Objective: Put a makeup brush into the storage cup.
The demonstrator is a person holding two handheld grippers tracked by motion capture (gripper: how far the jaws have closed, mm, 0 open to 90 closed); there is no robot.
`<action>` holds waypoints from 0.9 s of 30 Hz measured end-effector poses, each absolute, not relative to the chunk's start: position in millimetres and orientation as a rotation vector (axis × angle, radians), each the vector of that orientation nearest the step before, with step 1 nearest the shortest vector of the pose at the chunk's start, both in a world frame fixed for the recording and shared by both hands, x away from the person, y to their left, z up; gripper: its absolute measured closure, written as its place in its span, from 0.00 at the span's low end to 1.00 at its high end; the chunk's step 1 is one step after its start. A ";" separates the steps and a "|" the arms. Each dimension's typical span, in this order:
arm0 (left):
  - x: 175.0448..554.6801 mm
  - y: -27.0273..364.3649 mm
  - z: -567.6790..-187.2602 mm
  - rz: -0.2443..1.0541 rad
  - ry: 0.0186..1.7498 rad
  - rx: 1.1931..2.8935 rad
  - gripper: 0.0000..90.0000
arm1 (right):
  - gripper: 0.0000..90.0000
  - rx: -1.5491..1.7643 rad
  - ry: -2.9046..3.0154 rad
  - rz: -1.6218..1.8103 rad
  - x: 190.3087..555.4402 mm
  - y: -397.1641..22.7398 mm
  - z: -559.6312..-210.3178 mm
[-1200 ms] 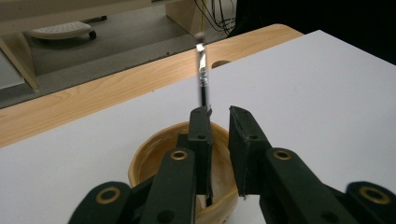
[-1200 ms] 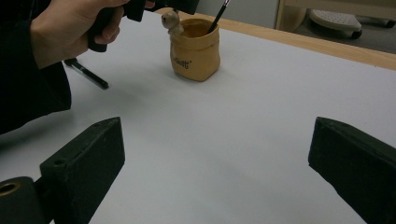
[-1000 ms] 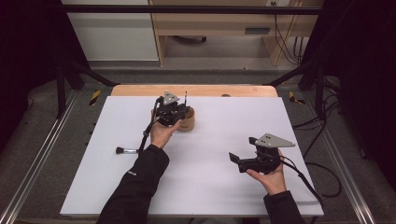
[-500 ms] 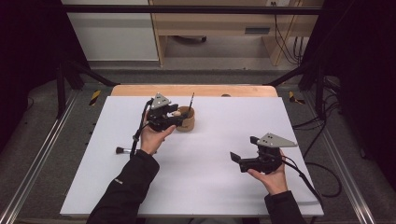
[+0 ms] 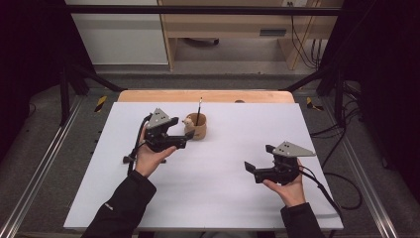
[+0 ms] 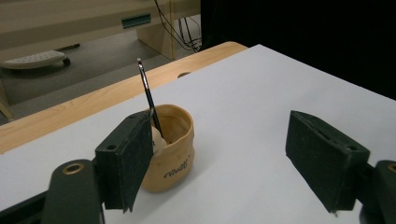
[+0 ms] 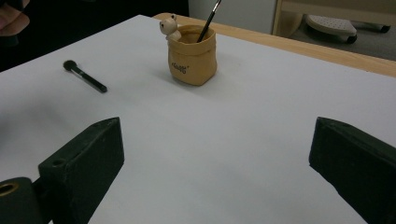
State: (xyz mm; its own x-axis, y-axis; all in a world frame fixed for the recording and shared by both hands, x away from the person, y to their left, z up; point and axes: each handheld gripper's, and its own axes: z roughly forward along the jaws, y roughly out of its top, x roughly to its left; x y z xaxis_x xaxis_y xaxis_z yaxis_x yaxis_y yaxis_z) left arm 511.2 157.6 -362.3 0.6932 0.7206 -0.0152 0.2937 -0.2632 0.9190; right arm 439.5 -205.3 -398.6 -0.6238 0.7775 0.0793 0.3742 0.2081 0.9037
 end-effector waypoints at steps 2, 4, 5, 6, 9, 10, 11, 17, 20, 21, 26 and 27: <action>506.5 160.7 -363.7 0.502 0.795 1.845 0.23 | 0.04 1.072 2.096 1.392 439.4 -205.2 -398.7; 502.0 163.4 -365.4 0.505 0.796 1.845 0.22 | 0.04 1.074 2.094 1.392 439.3 -205.0 -398.7; 500.4 164.5 -366.1 0.505 0.796 1.845 0.22 | 0.04 1.071 2.096 1.391 439.3 -205.2 -398.7; 498.1 166.4 -367.1 0.507 0.792 1.845 0.21 | 0.04 1.071 2.096 1.391 439.3 -205.2 -398.7; 491.9 170.4 -369.0 0.503 0.790 1.841 0.20 | 0.04 1.074 2.094 1.392 439.2 -205.0 -398.7; 489.9 171.7 -369.6 0.498 0.790 1.839 0.19 | 0.04 1.074 2.094 1.391 439.1 -205.1 -398.6; 487.9 173.1 -370.3 0.497 0.789 1.837 0.19 | 0.04 1.075 2.095 1.390 439.0 -205.2 -398.6; 475.9 183.6 -376.2 0.495 0.804 1.821 0.16 | 0.04 1.071 2.091 1.395 438.5 -206.1 -397.8; 470.1 189.9 -380.7 0.502 0.820 1.817 0.14 | 0.04 1.069 2.092 1.396 438.0 -206.7 -397.6; 468.6 191.7 -382.0 0.501 0.827 1.818 0.14 | 0.04 1.067 2.091 1.396 438.0 -206.9 -397.7; 461.4 201.2 -386.2 0.506 0.851 1.810 0.13 | 0.04 1.069 2.093 1.393 437.5 -207.2 -398.1; 459.8 202.9 -386.8 0.507 0.856 1.808 0.13 | 0.04 1.068 2.093 1.393 437.4 -207.3 -398.0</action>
